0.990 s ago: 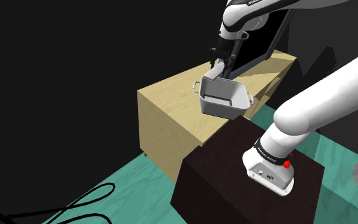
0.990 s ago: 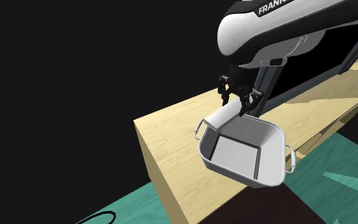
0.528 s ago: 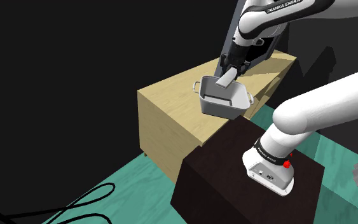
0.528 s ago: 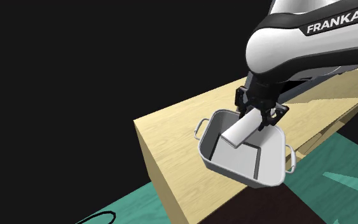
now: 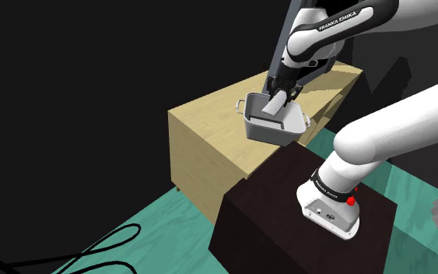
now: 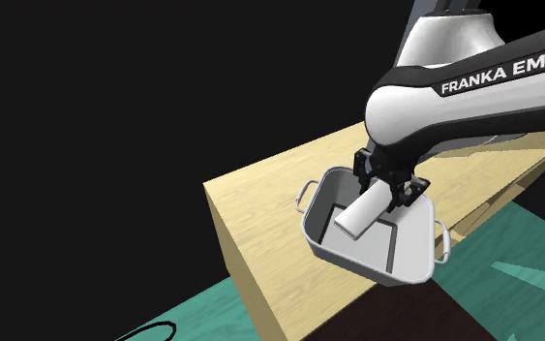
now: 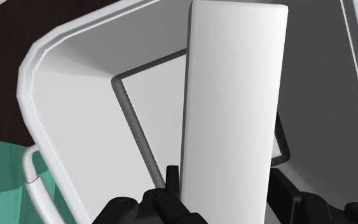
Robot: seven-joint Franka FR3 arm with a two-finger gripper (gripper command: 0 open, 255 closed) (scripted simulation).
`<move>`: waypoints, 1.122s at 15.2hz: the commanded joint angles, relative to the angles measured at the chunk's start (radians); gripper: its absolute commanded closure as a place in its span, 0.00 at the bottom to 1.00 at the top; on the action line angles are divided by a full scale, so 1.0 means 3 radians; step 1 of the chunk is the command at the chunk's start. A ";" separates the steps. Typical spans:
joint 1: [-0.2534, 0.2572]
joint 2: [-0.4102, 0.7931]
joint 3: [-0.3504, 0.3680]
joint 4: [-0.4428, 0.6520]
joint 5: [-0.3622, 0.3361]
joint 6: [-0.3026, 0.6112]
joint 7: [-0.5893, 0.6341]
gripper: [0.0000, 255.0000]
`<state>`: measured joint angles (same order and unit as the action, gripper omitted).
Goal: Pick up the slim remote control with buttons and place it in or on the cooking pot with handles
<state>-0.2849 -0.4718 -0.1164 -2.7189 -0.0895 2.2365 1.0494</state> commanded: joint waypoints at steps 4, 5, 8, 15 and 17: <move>0.0000 0.0188 -0.0017 -0.0123 -0.0007 0.0315 0.0002 1.00; 0.0000 0.0187 -0.0017 -0.0124 -0.0008 0.0315 0.0002 1.00; 0.0000 0.0188 -0.0017 -0.0123 -0.0007 0.0315 0.0002 1.00; 0.0000 0.0189 -0.0017 -0.0123 -0.0007 0.0315 0.0002 0.00; 0.0000 0.0189 -0.0017 -0.0123 -0.0007 0.0315 0.0002 0.00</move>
<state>-0.2848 -0.4151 -0.1214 -2.7558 -0.0917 2.3310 1.0499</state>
